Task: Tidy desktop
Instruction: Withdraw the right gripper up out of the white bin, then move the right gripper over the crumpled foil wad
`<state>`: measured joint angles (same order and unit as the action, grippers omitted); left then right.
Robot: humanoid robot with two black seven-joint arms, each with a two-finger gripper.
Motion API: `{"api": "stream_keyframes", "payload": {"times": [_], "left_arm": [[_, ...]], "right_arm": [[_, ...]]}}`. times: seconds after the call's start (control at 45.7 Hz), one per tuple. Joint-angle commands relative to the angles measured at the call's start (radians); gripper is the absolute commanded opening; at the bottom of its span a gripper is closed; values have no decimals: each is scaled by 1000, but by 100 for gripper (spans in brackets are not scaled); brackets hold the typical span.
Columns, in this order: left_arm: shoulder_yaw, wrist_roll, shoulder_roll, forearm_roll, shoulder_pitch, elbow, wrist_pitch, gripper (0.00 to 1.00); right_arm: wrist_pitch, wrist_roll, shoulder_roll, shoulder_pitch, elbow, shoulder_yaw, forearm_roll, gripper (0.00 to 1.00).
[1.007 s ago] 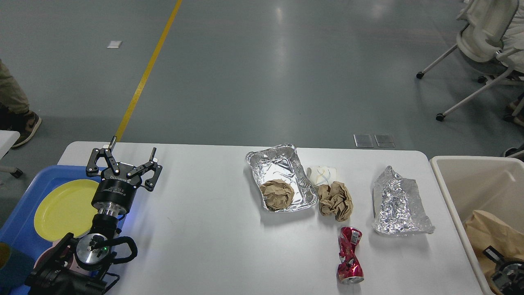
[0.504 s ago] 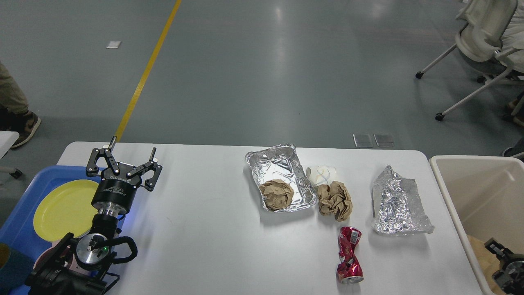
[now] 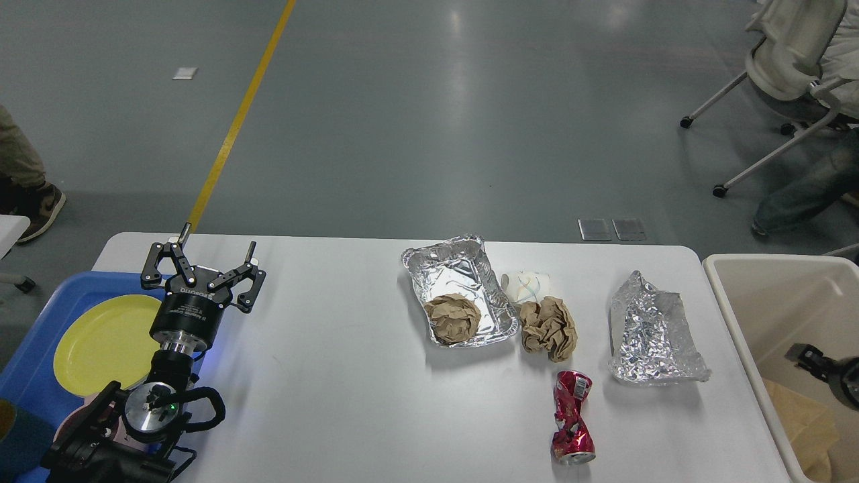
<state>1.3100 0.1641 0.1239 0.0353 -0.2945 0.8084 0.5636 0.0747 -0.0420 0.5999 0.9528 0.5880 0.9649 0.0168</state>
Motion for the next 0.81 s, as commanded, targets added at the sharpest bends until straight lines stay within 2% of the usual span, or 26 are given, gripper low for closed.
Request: {"api": "stream_keyframes", "payload": {"times": [0.0, 0.044, 0.131, 0.328, 0.416, 0.591, 0.788], "left_arm": [[0, 0, 0, 0, 0, 0, -1, 96], [0, 0, -1, 0, 0, 0, 1, 96], [-2, 0, 0, 0, 0, -2, 1, 96], [-2, 0, -1, 0, 0, 0, 1, 96], [-2, 0, -1, 0, 0, 0, -1, 96], [-2, 0, 0, 0, 0, 0, -1, 96], [-2, 0, -1, 0, 0, 0, -1, 96]], "right_arm": [[137, -1, 24, 285, 183, 181, -23, 100], [215, -1, 14, 455, 281, 280, -23, 100], [322, -1, -21, 634, 375, 354, -23, 100], [623, -3, -172, 949, 510, 451, -20, 100], [720, -3, -233, 1084, 567, 456, -20, 100], [801, -3, -288, 1285, 734, 439, -14, 100], [794, -3, -287, 1557, 984, 390, -8, 100]]}}
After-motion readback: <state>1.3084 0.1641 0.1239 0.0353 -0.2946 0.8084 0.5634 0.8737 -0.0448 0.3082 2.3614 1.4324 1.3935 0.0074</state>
